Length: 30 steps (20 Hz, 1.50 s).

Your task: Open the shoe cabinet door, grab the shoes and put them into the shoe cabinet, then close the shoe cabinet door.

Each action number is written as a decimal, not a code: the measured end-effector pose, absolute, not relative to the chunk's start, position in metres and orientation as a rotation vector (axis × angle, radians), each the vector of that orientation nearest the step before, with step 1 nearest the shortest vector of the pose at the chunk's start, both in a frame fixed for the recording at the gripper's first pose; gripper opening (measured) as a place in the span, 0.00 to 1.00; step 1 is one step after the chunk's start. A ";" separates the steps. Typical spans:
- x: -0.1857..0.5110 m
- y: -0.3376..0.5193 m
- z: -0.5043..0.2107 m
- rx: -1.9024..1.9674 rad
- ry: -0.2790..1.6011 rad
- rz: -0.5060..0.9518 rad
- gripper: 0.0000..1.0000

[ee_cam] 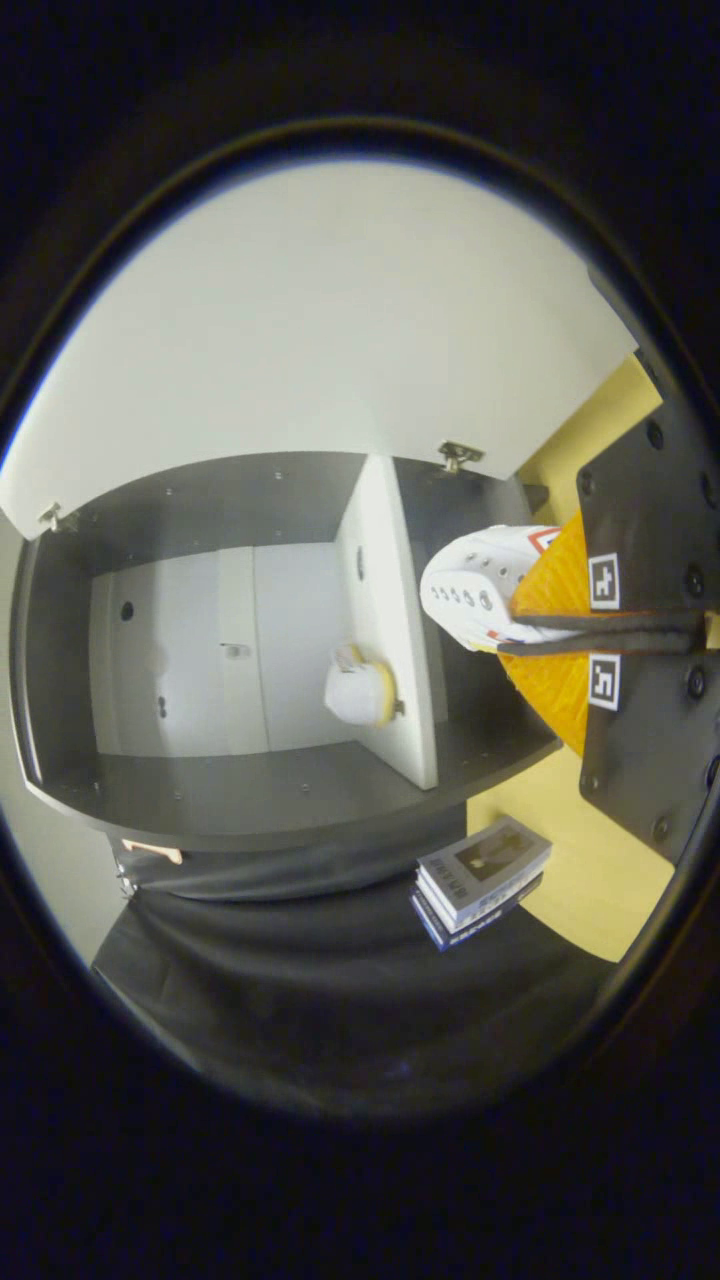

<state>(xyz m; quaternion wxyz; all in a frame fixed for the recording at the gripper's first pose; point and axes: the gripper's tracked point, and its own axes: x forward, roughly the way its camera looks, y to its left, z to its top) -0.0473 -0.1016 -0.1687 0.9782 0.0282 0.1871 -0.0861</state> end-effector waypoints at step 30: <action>0.248 -0.182 -0.156 -0.132 0.390 -0.091 0.02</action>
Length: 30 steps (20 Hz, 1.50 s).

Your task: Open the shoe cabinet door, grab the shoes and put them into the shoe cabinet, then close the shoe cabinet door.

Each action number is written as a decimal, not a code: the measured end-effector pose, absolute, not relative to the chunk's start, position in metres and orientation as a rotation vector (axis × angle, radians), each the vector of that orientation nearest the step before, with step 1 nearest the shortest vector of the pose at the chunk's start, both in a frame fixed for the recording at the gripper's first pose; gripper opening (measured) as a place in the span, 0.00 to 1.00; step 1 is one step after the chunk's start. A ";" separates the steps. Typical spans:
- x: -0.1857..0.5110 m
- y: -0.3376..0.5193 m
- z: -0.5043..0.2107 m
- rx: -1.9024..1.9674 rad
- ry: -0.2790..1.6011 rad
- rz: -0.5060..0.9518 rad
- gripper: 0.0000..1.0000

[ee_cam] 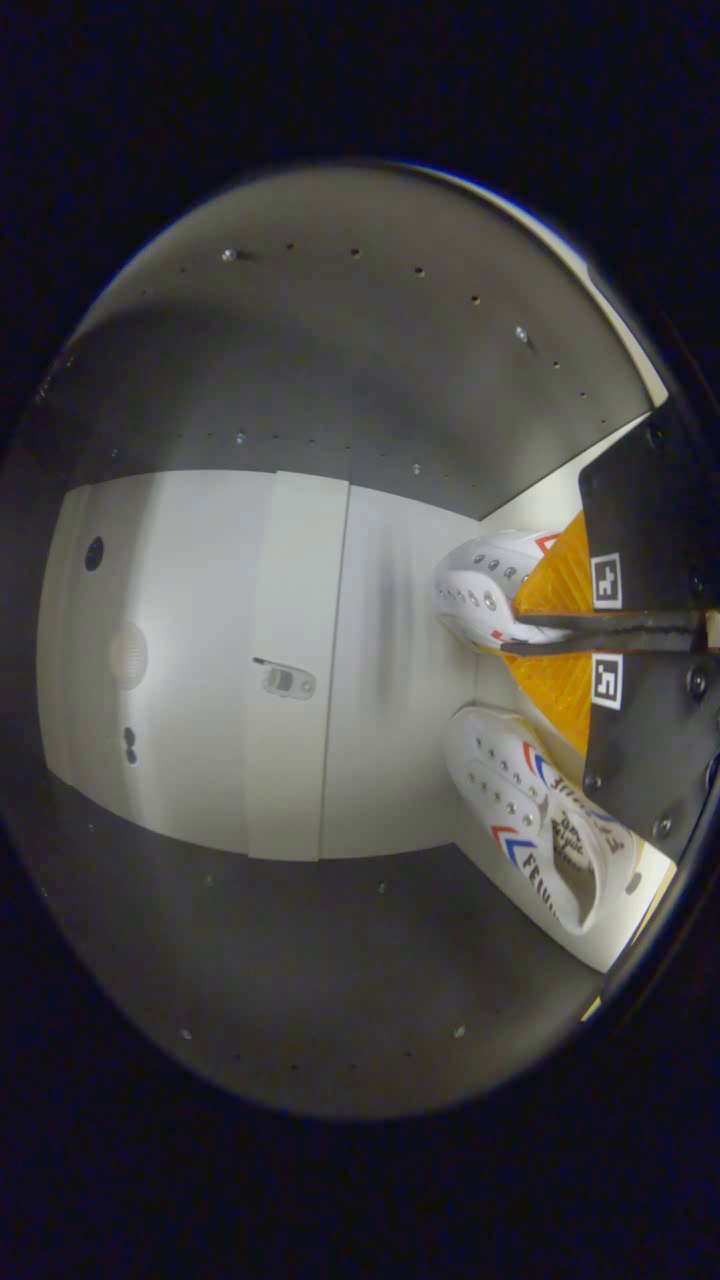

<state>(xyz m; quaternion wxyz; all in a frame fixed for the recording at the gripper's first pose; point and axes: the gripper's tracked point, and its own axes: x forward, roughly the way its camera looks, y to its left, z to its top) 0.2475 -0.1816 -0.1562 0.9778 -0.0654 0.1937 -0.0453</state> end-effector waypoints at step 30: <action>0.154 -0.149 -0.126 -0.039 0.372 -0.121 0.29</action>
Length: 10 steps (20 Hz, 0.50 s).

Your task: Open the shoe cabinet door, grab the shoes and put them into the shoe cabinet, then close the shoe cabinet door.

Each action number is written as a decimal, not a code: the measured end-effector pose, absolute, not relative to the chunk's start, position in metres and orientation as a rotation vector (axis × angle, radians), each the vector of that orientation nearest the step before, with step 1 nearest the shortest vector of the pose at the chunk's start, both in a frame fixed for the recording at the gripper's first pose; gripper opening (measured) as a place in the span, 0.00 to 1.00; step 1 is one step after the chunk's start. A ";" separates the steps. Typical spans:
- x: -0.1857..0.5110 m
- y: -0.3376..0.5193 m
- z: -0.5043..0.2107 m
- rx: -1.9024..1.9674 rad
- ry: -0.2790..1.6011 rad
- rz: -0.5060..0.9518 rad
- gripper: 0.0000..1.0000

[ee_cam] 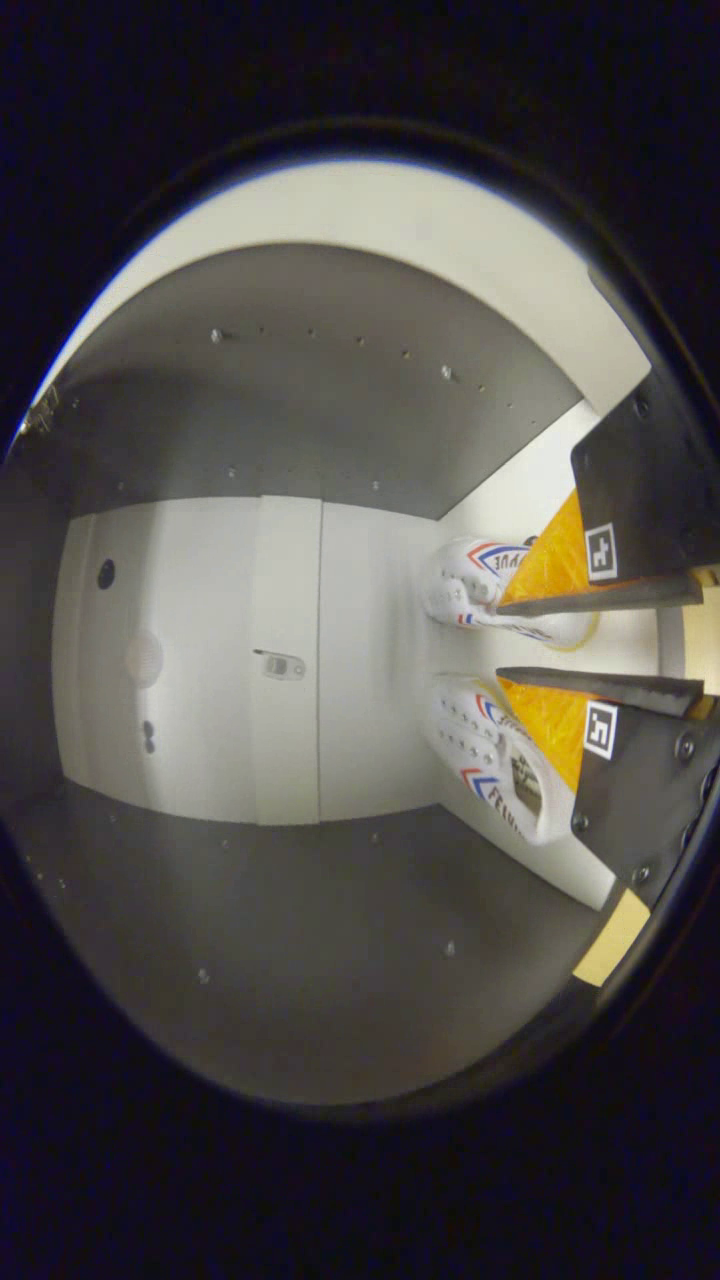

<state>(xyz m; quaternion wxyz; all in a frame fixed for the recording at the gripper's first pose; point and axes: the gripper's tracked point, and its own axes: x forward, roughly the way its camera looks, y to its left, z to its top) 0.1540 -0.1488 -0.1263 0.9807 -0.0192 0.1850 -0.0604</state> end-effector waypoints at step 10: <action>0.029 -0.144 -0.057 -0.014 0.241 -0.167 0.29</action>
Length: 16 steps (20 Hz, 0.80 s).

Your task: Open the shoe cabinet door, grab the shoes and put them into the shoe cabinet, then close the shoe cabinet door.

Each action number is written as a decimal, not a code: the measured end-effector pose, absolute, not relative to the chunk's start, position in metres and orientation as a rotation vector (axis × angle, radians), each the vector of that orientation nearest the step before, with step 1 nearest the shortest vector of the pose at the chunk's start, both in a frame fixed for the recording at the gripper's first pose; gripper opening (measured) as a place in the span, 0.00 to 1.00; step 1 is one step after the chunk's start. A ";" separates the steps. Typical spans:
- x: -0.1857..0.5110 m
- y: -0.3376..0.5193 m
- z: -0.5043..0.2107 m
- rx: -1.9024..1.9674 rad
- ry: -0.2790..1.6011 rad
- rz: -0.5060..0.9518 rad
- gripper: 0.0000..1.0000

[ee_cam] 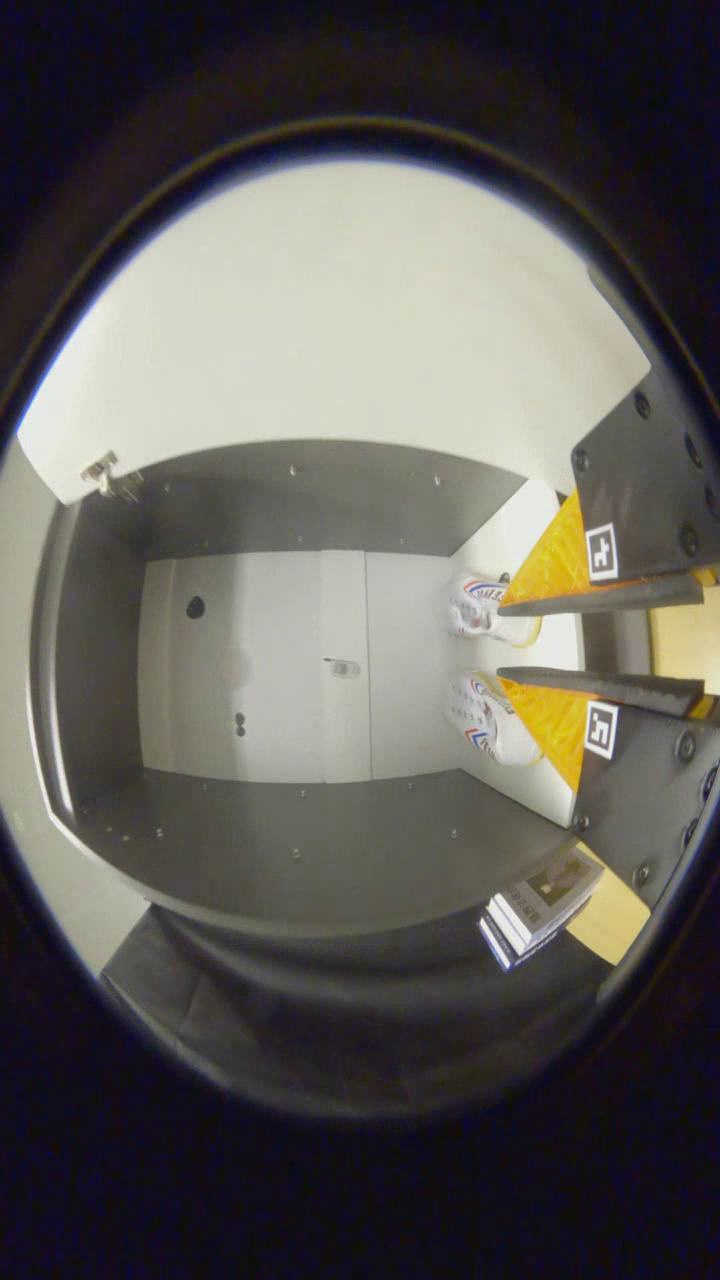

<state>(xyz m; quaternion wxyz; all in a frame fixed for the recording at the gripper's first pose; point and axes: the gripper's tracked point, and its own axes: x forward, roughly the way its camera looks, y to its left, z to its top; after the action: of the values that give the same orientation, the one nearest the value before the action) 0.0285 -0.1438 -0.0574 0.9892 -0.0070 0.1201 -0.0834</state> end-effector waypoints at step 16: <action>-0.159 -0.200 0.030 -0.001 0.088 -0.106 0.29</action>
<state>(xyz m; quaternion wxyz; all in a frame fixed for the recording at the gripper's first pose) -0.1591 -0.1996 0.0299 0.9976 -0.0003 0.0441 -0.0529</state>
